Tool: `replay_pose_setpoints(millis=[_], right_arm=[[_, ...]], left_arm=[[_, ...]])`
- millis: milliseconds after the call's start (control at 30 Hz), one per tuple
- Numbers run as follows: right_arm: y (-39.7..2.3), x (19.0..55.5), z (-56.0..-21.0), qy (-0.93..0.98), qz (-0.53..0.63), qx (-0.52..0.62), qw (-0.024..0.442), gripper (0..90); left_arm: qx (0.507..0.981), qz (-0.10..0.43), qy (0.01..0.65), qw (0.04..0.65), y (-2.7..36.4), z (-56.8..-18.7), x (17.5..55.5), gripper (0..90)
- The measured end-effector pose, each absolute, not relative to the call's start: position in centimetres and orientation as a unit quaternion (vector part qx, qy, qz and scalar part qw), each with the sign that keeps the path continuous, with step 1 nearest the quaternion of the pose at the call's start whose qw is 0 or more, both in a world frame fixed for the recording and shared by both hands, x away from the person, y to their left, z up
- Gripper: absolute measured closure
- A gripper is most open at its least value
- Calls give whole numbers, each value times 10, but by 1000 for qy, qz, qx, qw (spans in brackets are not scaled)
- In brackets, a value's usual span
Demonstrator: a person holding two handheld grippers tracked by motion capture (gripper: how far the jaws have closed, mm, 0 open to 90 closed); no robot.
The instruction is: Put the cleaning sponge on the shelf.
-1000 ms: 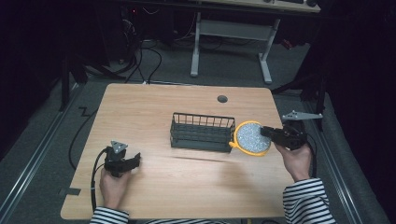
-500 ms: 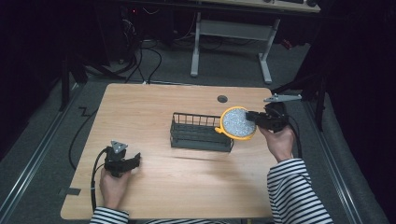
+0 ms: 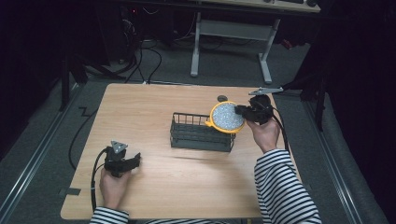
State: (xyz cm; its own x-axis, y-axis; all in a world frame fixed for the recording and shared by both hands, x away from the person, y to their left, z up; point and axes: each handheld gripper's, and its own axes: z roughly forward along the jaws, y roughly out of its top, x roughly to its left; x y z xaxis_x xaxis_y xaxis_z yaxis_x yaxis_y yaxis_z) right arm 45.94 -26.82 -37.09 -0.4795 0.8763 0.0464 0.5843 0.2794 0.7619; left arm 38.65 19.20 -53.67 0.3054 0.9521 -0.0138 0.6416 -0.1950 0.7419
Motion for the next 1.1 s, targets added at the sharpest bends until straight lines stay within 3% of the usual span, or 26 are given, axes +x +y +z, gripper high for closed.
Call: replay_pose_setpoints(millis=[500,967,1000,1100], right_arm=[[-239,479,-394,789,349,453,223,817],[-238,474,-404,795,353,435,233,806],[-238,473,-405,796,353,434,233,849],[-241,471,-407,797,361,427,229,867]], left_arm=[[738,233,540,331,192,-537,386,289],[738,233,539,331,192,-537,386,289],[738,233,539,331,192,-537,386,289],[738,233,539,331,192,-537,386,289]])
